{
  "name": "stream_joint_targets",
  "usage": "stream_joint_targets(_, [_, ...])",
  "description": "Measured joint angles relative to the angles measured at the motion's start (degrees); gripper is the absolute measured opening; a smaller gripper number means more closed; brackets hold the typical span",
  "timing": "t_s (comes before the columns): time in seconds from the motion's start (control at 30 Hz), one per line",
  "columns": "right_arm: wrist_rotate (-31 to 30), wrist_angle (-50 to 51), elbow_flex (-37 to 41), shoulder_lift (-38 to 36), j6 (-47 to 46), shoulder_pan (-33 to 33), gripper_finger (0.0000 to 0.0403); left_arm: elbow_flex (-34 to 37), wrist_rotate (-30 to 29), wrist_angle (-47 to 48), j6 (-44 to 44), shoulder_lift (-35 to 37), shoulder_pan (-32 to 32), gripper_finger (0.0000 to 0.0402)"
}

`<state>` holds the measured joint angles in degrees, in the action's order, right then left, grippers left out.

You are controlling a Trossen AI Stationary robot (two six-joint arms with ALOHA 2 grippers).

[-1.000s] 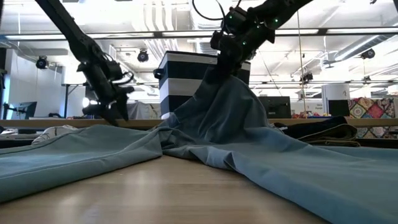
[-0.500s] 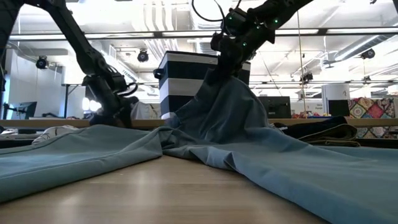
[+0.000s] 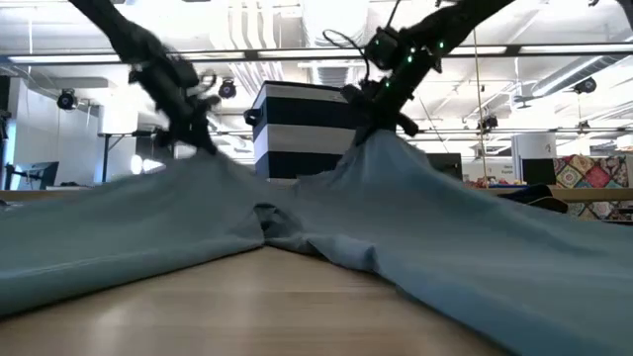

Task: Fold Laundry from Bin
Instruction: Fold the blue pants

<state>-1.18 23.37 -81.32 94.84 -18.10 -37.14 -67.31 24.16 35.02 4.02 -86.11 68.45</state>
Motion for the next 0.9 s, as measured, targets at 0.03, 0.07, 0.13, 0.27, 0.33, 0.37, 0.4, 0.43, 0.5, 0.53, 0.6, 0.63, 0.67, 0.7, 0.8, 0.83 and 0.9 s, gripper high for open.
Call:
stream_joint_targets(0.03, [-0.18, -0.46, 0.00, 0.55, -1.12, -0.83, 0.0013, -1.61, -1.30, 0.53, -0.45, 0.98, 0.02, 0.0004])
stream_joint_targets(0.07, [-0.29, -1.37, 0.04, 1.22, -1.59, -1.44, 0.0013, -3.52, -2.61, 1.20, -1.03, 1.48, 0.17, 0.0004])
stream_joint_targets(0.13, [-0.32, -5.44, 0.09, 2.54, -1.58, -2.60, 0.0013, -7.32, -4.39, 2.95, -1.85, 1.20, 0.86, 0.0003])
stream_joint_targets(0.27, [-0.36, -10.61, 0.07, 3.35, -4.75, -4.24, 0.0013, -12.53, -5.11, 9.18, -2.04, -1.08, 1.18, 0.0002])
stream_joint_targets(0.33, [-0.40, -10.43, 0.07, 3.24, -4.88, -4.35, 0.0013, -12.77, -3.75, 12.48, -1.99, -1.59, -0.01, 0.0002])
stream_joint_targets(0.37, [-0.34, -10.15, 0.07, 3.10, -4.82, -4.31, 0.0013, -12.12, -2.87, 12.85, -1.62, -1.63, -0.96, 0.0001])
stream_joint_targets(0.4, [0.54, -9.79, 0.07, 2.87, -4.86, -4.13, 0.0013, -11.19, -1.84, 12.67, -0.71, -1.49, -2.14, 0.0001])
stream_joint_targets(0.43, [2.14, -9.73, 0.07, 2.70, -5.05, -3.84, 0.0013, -10.20, -0.69, 12.51, 0.59, -1.28, -3.38, 0.0001])
stream_joint_targets(0.5, [5.19, -10.06, 0.07, 2.45, -6.59, -2.94, 0.0013, -8.60, 1.23, 10.85, 3.44, -0.87, -5.97, 0.0001])
stream_joint_targets(0.53, [6.40, -10.09, 0.07, 2.41, -7.71, -2.34, 0.0013, -7.74, 2.03, 8.83, 4.86, -0.60, -7.29, 0.0001])
stream_joint_targets(0.6, [7.90, -10.72, 0.07, 2.59, -8.80, -0.90, 0.0013, -6.17, 3.09, 4.43, 8.34, -0.23, -10.25, 0.0001])
stream_joint_targets(0.63, [8.56, -11.31, 0.07, 2.69, -9.13, -0.18, 0.0013, -5.35, 3.28, 1.93, 10.13, -0.22, -11.76, 0.0001])
stream_joint_targets(0.67, [8.78, -12.02, 0.07, 2.76, -9.52, 0.66, 0.0013, -4.47, 3.30, -1.13, 12.28, -0.24, -13.20, 0.0000])
stream_joint_targets(0.7, [8.90, -12.99, 0.07, 2.76, -10.33, 1.38, 0.0013, -3.39, 3.34, -4.57, 14.69, -0.26, -14.69, 0.0000])
stream_joint_targets(0.8, [9.17, -16.48, 0.07, 2.88, -12.65, 3.00, 0.0013, 0.12, 3.54, -16.17, 22.73, -0.26, -17.80, 0.0001])
stream_joint_targets(0.83, [9.17, -17.89, 0.07, 3.16, -13.65, 3.28, 0.0013, 1.23, 3.61, -19.73, 25.23, -0.26, -18.43, 0.0002])
stream_joint_targets(0.9, [9.08, -19.99, 0.07, 3.99, -16.14, 3.30, 0.0013, 3.00, 3.53, -25.10, 28.92, -0.26, -19.16, 0.0005])
